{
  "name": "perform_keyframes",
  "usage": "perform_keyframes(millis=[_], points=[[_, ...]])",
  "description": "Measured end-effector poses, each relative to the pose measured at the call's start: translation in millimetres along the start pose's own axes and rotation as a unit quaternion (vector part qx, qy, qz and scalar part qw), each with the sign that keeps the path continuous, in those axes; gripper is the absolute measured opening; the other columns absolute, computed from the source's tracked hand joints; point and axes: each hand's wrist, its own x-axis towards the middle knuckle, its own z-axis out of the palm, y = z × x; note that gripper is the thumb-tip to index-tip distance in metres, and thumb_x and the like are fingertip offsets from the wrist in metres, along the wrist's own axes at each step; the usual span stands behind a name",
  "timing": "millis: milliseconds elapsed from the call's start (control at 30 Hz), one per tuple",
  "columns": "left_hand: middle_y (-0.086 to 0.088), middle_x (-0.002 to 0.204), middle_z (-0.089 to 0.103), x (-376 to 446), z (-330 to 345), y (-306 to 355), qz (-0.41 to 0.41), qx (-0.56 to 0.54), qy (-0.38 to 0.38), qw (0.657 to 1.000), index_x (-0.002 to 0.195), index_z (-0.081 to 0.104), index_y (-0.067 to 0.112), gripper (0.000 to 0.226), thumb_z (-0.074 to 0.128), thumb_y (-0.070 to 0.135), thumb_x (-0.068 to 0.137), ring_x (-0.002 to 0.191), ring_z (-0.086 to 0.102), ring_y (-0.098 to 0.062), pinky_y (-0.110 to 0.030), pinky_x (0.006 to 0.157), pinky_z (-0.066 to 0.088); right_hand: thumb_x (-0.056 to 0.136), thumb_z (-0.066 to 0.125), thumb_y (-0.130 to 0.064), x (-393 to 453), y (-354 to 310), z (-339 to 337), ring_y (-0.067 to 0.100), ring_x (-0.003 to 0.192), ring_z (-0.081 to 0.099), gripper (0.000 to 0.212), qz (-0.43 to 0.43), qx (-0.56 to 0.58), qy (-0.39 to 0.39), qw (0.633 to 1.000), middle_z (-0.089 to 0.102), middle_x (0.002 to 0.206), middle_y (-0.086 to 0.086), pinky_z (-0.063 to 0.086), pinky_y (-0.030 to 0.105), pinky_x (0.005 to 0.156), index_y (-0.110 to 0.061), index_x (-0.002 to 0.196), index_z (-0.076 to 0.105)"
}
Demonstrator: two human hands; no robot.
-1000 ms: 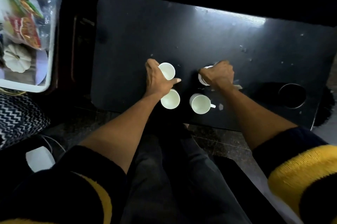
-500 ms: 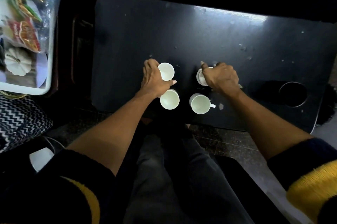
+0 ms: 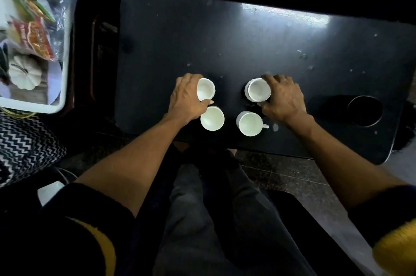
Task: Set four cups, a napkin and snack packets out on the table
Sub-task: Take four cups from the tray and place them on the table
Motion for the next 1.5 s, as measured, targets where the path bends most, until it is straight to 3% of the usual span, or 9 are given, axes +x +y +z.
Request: perform_keyframes(millis=[300,467,600,767,967,1067,1167,1233,1500], points=[[-0.007,0.134,0.052,12,16,41,-0.008,-0.01,-0.002,1.0,0.135,0.049,0.014,0.076,0.083,0.047,0.075,0.127,0.044,-0.03,-0.043,0.1,0.046,0.074,0.076,-0.042,-3,4,7,0.041,0.114,0.054,0.074,0.023,0.004,0.021,1.0,0.062,0.12,0.019,0.046,0.047,0.091,-0.019,0.138,0.048],[-0.006,0.137,0.048,16,13,40,-0.007,-0.012,-0.038,0.999,0.139,0.046,0.018,0.082,0.087,0.037,0.071,0.131,0.042,-0.029,-0.044,0.102,0.045,0.078,0.073,-0.034,-8,7,11,0.042,0.117,0.052,0.076,0.037,0.032,0.029,0.998,0.061,0.121,0.02,0.048,0.049,0.092,-0.02,0.147,0.044],[-0.007,0.132,0.053,10,10,26,0.015,-0.013,-0.027,0.999,0.139,0.049,0.02,0.071,0.082,0.022,0.076,0.126,0.048,-0.03,-0.046,0.098,0.046,0.082,0.07,-0.021,-8,10,13,0.038,0.122,0.049,0.071,0.052,0.073,0.024,0.996,0.059,0.122,0.016,0.05,0.049,0.092,-0.025,0.148,0.043],[-0.007,0.119,0.06,10,6,18,0.023,-0.023,-0.005,0.999,0.131,0.057,0.02,0.057,0.077,0.014,0.079,0.116,0.055,-0.03,-0.049,0.094,0.049,0.082,0.067,-0.008,0,17,18,0.04,0.11,0.057,0.058,0.061,0.101,0.04,0.992,0.06,0.115,0.016,0.052,0.046,0.086,-0.025,0.137,0.058],[-0.005,0.119,0.06,13,8,14,0.018,-0.031,-0.013,0.999,0.13,0.057,0.024,0.061,0.08,0.02,0.074,0.117,0.057,-0.027,-0.05,0.094,0.05,0.079,0.065,-0.007,3,20,16,0.044,0.095,0.062,0.034,0.075,0.107,0.036,0.991,0.062,0.105,0.017,0.052,0.04,0.079,-0.016,0.111,0.071],[-0.003,0.125,0.058,14,8,14,0.021,-0.027,-0.022,0.999,0.139,0.05,0.028,0.073,0.082,0.026,0.073,0.123,0.054,-0.027,-0.047,0.098,0.049,0.074,0.064,-0.017,1,20,13,0.043,0.097,0.062,0.041,0.07,0.131,0.032,0.988,0.061,0.107,0.016,0.054,0.041,0.08,-0.019,0.115,0.069],[0.0,0.134,0.055,13,8,15,0.037,-0.026,-0.028,0.999,0.147,0.042,0.031,0.084,0.083,0.03,0.074,0.129,0.05,-0.025,-0.043,0.099,0.046,0.066,0.072,-0.029,-1,15,9,0.038,0.117,0.055,0.074,0.033,0.133,-0.001,0.991,0.056,0.124,0.012,0.054,0.05,0.092,-0.024,0.137,0.052],[0.001,0.138,0.053,12,8,16,0.048,-0.025,-0.03,0.998,0.149,0.041,0.031,0.084,0.083,0.031,0.076,0.132,0.047,-0.025,-0.043,0.1,0.045,0.066,0.08,-0.031,-1,10,8,0.037,0.127,0.048,0.084,0.018,0.116,-0.018,0.993,0.053,0.132,0.012,0.05,0.053,0.097,-0.023,0.141,0.045],[-0.002,0.137,0.055,10,5,19,0.055,-0.006,-0.023,0.998,0.147,0.044,0.03,0.077,0.08,0.032,0.079,0.128,0.049,-0.027,-0.043,0.097,0.045,0.066,0.086,-0.03,4,2,8,0.039,0.116,0.056,0.078,0.018,0.123,0.012,0.992,0.057,0.125,0.016,0.053,0.048,0.09,-0.017,0.135,0.052]])
